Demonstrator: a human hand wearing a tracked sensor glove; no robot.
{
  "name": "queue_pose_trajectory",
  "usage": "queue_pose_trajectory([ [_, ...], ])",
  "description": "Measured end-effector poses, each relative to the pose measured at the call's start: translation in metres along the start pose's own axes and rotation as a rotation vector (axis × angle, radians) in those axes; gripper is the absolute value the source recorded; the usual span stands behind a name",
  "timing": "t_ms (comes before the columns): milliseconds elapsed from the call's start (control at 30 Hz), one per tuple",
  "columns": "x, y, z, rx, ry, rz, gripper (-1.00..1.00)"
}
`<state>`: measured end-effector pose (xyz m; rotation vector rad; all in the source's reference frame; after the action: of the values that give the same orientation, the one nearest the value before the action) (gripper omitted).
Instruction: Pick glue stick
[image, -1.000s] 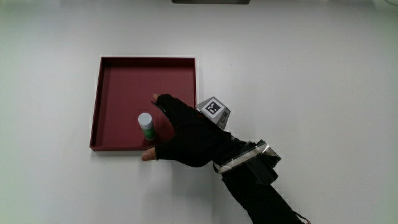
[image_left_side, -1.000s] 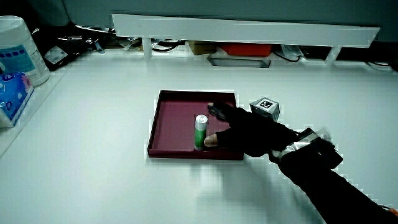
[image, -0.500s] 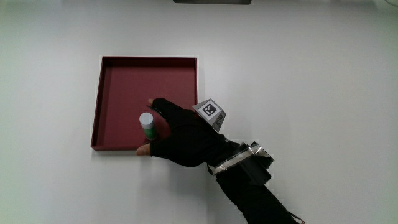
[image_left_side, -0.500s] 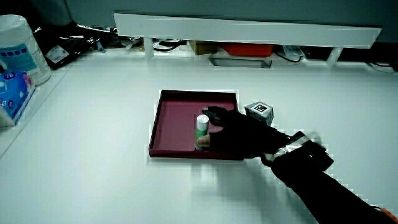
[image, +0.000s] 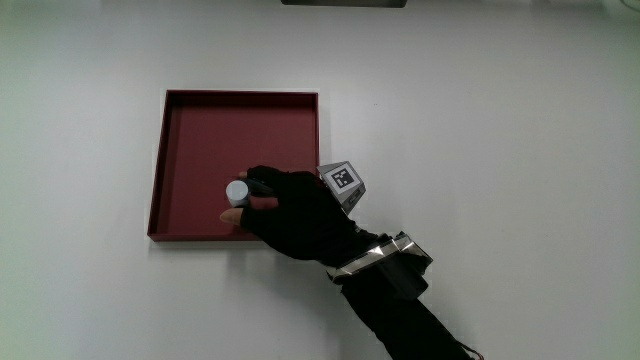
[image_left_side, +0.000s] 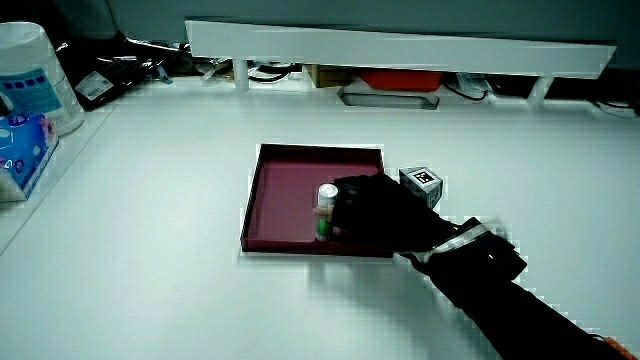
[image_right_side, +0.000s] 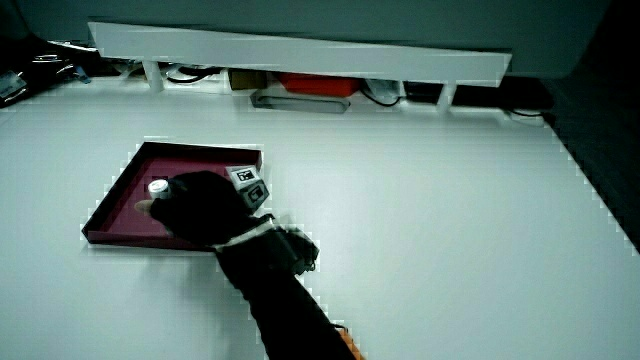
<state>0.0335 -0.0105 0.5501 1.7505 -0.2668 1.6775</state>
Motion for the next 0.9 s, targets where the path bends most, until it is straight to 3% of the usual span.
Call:
queue_pose_trajectory([
  [533,-0.004,-0.005,-0.003,0.064,-0.051,0.042,1.0],
  [700,-0.004,-0.006,0.001,0.07,-0.033,0.069,1.0],
  [900,-0.023,-0.014,0.009,0.066,-0.01,0.117,1.0],
])
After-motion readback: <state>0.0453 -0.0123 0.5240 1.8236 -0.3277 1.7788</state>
